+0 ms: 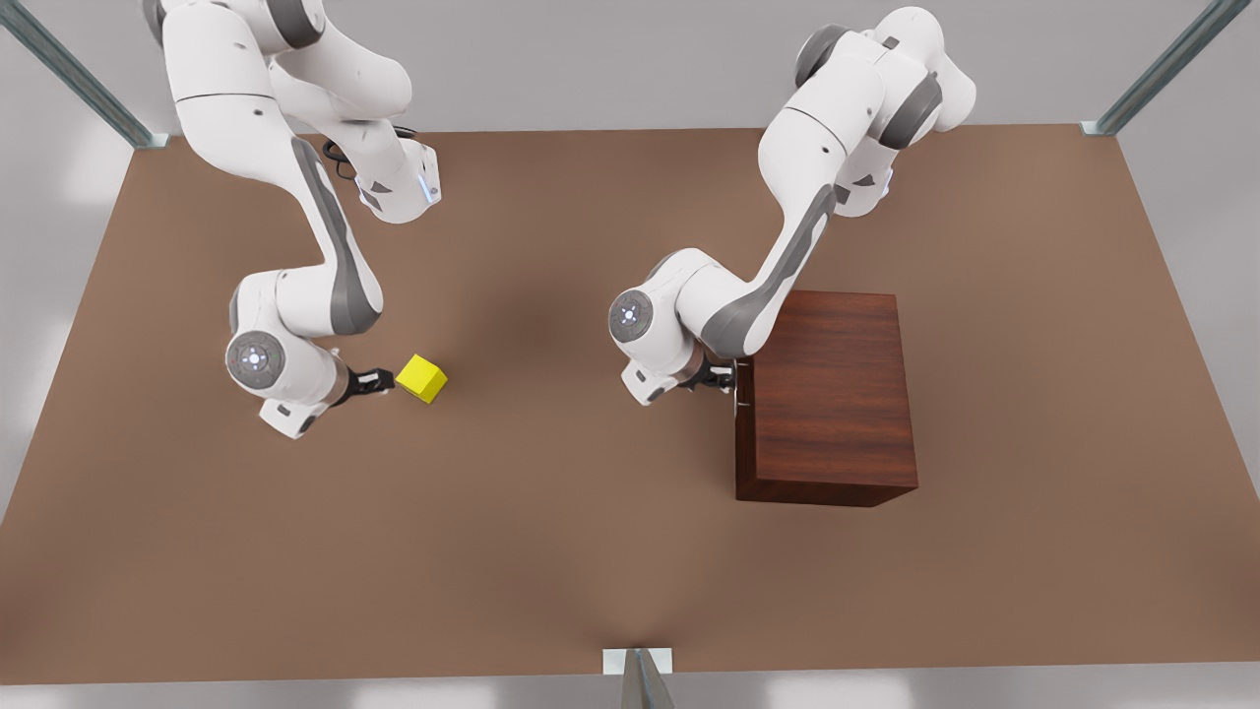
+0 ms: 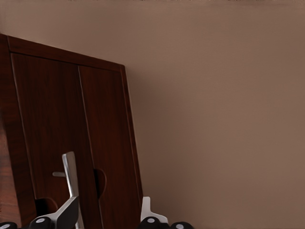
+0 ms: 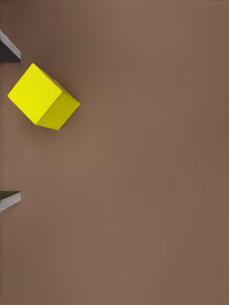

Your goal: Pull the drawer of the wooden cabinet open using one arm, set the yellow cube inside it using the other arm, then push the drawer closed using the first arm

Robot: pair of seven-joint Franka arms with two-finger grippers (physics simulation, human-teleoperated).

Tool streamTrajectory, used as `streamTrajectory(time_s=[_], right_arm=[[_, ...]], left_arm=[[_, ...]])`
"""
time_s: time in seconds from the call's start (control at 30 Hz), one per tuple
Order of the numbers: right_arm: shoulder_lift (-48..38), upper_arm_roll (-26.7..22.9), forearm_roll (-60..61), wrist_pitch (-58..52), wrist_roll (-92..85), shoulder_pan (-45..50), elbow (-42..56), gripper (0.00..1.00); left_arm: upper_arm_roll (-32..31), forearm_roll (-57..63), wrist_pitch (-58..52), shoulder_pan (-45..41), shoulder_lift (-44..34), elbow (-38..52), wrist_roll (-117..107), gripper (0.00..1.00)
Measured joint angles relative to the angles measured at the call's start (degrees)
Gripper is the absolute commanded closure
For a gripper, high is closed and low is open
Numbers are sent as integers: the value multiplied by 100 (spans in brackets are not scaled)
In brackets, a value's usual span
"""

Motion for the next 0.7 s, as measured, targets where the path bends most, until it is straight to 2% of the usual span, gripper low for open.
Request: streamTrajectory(time_s=[0.37,0.57,0.7], right_arm=[[-442,71,17,823,257,-51,-1200,0],[-410,561,-374,1089,287,24,-1329,0],[-377,1025,-1097,1189,177,25,-1462,0]], left_arm=[[0,138,-102,-16,-252,-422,-426,28],[0,151,-110,24,-268,-616,-551,28],[0,150,-18,53,-255,-720,-614,28]])
